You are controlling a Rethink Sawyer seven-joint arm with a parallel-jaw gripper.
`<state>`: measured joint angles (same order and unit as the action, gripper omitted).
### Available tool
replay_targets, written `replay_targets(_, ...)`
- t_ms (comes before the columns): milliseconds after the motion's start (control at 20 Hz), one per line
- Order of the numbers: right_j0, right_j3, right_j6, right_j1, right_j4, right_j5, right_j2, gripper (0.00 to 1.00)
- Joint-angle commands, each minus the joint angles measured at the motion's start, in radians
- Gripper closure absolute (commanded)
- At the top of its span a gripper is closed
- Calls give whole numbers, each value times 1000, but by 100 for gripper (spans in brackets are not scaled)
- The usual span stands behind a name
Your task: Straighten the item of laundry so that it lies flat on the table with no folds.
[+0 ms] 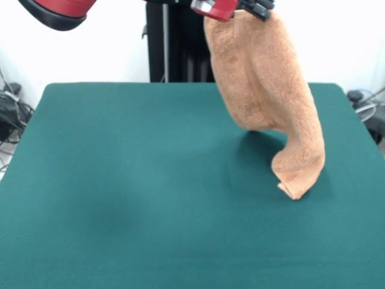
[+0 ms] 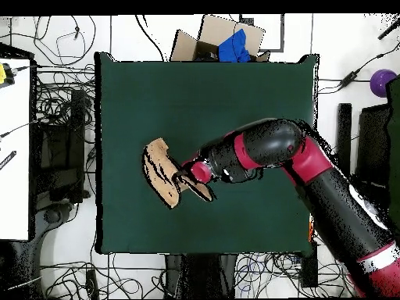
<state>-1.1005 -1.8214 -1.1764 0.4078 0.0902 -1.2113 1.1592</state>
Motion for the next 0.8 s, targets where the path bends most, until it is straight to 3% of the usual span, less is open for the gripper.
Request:
replay_targets(50, 8, 72, 69, 11, 73, -69, -80, 100)
replay_targets(450, 0, 82, 74, -10, 97, -57, -84, 100)
replay_targets(800, -5, 129, 81, -1, 98, -129, -86, 100)
